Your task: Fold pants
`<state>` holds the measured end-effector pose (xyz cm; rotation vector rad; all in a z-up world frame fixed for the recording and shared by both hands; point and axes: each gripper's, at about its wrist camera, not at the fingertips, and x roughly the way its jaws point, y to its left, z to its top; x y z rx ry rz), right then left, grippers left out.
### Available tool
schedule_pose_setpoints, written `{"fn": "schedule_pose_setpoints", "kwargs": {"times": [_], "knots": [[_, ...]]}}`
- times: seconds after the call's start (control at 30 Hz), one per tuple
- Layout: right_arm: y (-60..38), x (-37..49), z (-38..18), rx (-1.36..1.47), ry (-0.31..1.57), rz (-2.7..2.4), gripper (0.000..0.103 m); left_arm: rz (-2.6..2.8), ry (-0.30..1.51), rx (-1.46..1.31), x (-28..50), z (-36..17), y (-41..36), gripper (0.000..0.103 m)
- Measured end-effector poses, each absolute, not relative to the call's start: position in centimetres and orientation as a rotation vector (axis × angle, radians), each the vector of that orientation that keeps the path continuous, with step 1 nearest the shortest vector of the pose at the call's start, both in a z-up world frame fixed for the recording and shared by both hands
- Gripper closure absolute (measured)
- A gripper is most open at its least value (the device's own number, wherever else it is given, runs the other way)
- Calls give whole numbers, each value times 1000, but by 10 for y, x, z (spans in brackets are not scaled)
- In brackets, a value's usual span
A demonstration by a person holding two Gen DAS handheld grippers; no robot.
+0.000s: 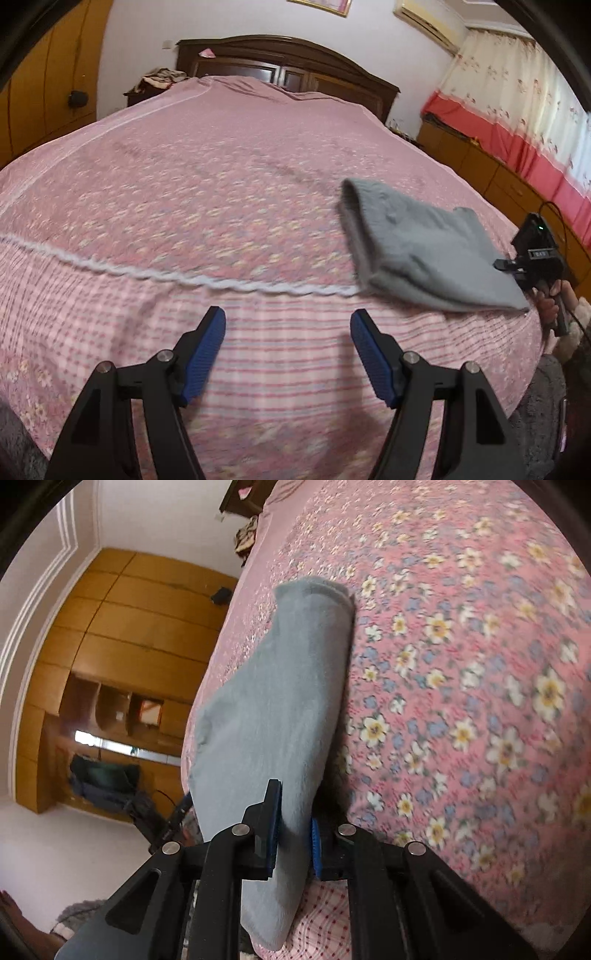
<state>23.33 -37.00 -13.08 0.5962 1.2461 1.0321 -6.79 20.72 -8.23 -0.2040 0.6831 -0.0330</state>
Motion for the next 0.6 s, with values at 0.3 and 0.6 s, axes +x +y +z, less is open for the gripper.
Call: {"fn": "schedule_pose_setpoints", "kwargs": {"times": [0.3,0.6], "knots": [[-382,221,-139,566,1125,1052,92,5,651,-201,-65,-91,214,29],[-372,209,-130,524,1087,1038,92,7,652,-197,-62,-94,211,28]]}}
